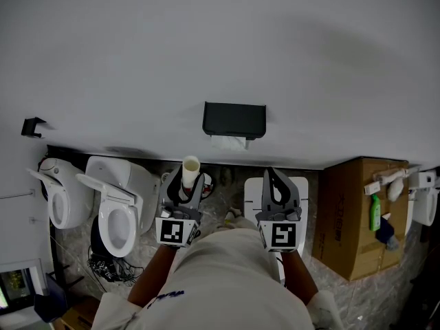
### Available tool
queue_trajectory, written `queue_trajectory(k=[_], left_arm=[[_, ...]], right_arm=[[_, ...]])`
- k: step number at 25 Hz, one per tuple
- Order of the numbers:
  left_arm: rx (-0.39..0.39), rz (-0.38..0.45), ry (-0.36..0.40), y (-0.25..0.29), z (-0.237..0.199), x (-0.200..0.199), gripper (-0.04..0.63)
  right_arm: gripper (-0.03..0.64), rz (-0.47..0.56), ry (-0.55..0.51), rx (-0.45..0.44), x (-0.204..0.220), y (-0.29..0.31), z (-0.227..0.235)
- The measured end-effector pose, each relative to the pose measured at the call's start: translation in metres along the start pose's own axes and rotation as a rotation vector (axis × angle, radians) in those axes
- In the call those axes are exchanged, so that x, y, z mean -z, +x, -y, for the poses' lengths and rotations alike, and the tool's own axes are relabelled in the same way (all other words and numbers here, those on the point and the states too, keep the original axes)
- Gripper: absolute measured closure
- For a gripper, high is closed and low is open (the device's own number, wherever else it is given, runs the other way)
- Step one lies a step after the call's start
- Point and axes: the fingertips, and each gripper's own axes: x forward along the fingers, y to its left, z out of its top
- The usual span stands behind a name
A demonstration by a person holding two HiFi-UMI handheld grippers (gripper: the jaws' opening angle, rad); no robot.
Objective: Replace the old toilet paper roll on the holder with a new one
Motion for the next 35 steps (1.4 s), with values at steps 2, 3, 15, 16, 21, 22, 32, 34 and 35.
queue_trajectory(k=[2,3,15,16,21,22,32,34,35], left_arm=[[0.0,0.001,-0.001,-0.001,-0.0001,-0.0006,0.394],[-0.001,0.002,-0.001,-0.002,-0.0005,-0.0007,0.394],[-0.012,0.001,-0.012,-0.0071,-0.0034,0.0028,0.394],[-0.013,0.001,-0.013,-0.0074,-0.0036,0.0027,0.394],[-0.011,0.003,-0.015,-0.0083,-0.0037,0.0014,0.394],[-0.01,0.004,-0.015,-0.0081,-0.0035,0.0014,0.394],[-0.014,-0.001,-0.013,-0.0074,-0.0072,0.0063,0.394],[-0.012,0.001,-0.013,-0.0067,-0.0072,0.006,0.394],[-0.011,0.002,-0.013,-0.0064,-0.0072,0.0058,0.394]], right_arm=[[0.614,-0.001,0.003,-0.002,0.0023,0.0003,-0.0007],[0.615,-0.003,0.003,-0.003,0.0029,0.0005,-0.0013],[0.614,-0.019,-0.005,-0.01,0.0033,0.0022,-0.0044],[0.615,-0.02,-0.005,-0.009,0.0032,0.0021,-0.0044],[0.615,-0.023,-0.007,-0.007,0.0035,0.001,-0.0053],[0.615,-0.024,-0.008,-0.006,0.0037,0.001,-0.0053],[0.614,-0.026,-0.023,-0.001,0.0023,0.0005,-0.0062],[0.614,-0.026,-0.02,0.0,0.0035,0.001,-0.006],[0.614,-0.027,-0.02,0.0,0.0039,0.0014,-0.0061]])
